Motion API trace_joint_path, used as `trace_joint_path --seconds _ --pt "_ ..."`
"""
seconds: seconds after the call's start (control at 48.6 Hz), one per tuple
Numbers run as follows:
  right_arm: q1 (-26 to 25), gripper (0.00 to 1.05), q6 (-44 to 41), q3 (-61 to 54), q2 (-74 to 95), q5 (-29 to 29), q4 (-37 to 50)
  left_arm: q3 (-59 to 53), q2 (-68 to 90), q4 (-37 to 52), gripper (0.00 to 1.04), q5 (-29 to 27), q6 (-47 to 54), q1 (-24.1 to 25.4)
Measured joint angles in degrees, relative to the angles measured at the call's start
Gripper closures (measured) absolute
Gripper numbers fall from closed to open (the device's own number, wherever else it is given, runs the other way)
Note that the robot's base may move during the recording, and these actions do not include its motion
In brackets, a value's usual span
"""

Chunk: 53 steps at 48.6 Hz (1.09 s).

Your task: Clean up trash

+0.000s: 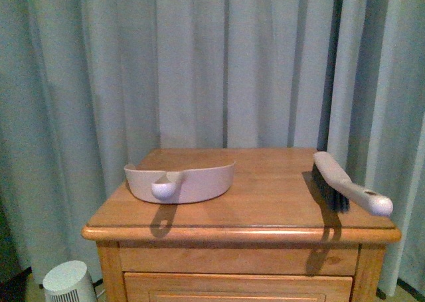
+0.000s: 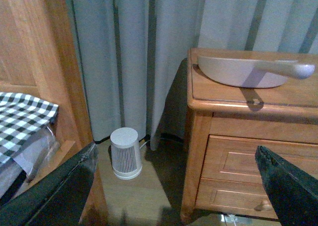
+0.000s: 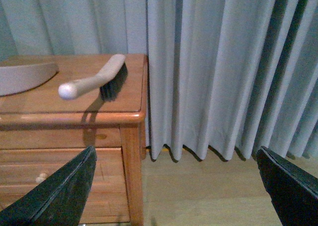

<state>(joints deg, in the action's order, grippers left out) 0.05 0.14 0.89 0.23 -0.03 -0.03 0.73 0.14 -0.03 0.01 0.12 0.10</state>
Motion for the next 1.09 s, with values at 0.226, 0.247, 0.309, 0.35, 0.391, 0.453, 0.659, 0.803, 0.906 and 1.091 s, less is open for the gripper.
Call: trace_joint_path --seconds 0.226,0.247,0.309,0.35,0.391,0.453,0.659,0.803,0.906,1.091 --pt "0.0 0.07 0.0 0.0 0.0 0.0 0.0 0.0 0.0 0.02 0.08 -0.02 0.0 0.0" --pt "0.0 0.07 0.0 0.0 0.0 0.0 0.0 0.0 0.0 0.02 0.08 -0.02 0.0 0.0" --pt "0.0 0.07 0.0 0.0 0.0 -0.02 0.0 0.68 0.98 -1.99 0.08 -1.6 -1.46 -0.66" --pt "0.0 0.07 0.0 0.0 0.0 0.02 0.0 2.03 3.8 -4.39 0.08 -3.63 -3.04 -1.49" --pt "0.0 0.07 0.0 0.0 0.0 0.02 0.0 3.56 9.11 -3.32 0.08 -4.74 -4.31 -2.05" --pt "0.0 0.07 0.0 0.0 0.0 -0.04 0.0 6.51 16.68 -0.13 0.08 -5.42 -4.15 -3.41" --pt "0.0 0.07 0.0 0.0 0.0 -0.02 0.0 24.9 43.63 2.97 0.08 -8.33 2.47 -11.08" --pt "0.0 0.07 0.0 0.0 0.0 -0.02 0.0 45.57 64.0 -7.28 0.08 -10.16 3.41 -15.87" --pt "0.0 0.07 0.0 0.0 0.0 -0.02 0.0 57.02 73.85 -14.01 0.08 -11.28 1.51 -18.14" --pt "0.0 0.07 0.0 0.0 0.0 0.0 0.0 76.65 91.95 -23.65 0.08 -12.7 -7.98 -21.9"
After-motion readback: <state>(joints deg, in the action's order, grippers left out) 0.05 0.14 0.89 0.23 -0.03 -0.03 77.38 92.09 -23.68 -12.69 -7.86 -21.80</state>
